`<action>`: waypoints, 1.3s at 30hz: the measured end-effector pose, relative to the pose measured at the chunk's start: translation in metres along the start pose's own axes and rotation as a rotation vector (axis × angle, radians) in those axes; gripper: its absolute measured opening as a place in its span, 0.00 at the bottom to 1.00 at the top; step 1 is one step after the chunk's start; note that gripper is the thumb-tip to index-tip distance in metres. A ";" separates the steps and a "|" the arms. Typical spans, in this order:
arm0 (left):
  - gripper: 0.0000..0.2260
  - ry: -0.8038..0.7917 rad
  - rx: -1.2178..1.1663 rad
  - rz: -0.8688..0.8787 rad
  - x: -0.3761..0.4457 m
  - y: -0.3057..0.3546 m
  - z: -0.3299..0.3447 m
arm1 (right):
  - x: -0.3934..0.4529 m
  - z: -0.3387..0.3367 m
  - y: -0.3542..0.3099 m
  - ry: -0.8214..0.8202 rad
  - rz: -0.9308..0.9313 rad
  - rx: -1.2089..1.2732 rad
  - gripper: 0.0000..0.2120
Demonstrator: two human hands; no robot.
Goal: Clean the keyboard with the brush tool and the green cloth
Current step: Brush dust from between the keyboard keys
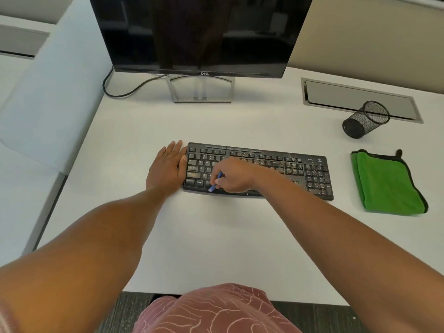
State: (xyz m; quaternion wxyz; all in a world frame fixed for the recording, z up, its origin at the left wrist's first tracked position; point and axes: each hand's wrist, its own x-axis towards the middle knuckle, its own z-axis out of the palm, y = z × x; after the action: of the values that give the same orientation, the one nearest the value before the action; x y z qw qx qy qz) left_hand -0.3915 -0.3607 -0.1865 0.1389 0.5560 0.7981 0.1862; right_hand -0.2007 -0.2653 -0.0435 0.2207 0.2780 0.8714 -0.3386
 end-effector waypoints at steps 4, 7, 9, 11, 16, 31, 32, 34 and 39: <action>0.26 -0.001 0.001 0.001 0.000 0.000 0.000 | 0.005 -0.001 0.014 -0.191 0.111 -0.306 0.07; 0.26 0.003 -0.007 -0.001 0.000 0.000 0.000 | 0.007 -0.006 0.012 -0.169 0.099 -0.086 0.09; 0.26 0.003 -0.017 -0.006 0.000 0.001 -0.001 | 0.010 -0.005 -0.001 -0.055 0.038 0.057 0.09; 0.26 0.007 -0.019 -0.006 0.000 0.001 -0.001 | 0.015 0.000 -0.015 0.033 -0.032 0.143 0.09; 0.25 0.000 -0.008 -0.014 0.001 0.000 0.001 | 0.030 0.015 -0.027 0.048 -0.088 0.097 0.09; 0.26 0.000 -0.017 0.015 0.001 -0.002 0.001 | -0.011 -0.021 0.033 0.049 0.212 0.049 0.10; 0.26 0.000 -0.016 0.015 0.001 -0.002 0.001 | -0.014 -0.021 0.038 -0.024 0.230 0.006 0.10; 0.26 -0.005 -0.014 0.012 0.000 -0.003 0.002 | -0.020 -0.022 0.047 -0.106 0.273 0.022 0.10; 0.26 -0.009 -0.008 0.016 0.000 -0.003 0.002 | -0.026 -0.024 0.054 0.229 0.312 0.243 0.08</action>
State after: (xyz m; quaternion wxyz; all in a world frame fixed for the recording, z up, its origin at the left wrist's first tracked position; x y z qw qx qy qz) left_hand -0.3933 -0.3611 -0.1897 0.1431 0.5627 0.7922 0.1882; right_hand -0.1517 -0.2232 -0.0376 0.1350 0.4705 0.7900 -0.3693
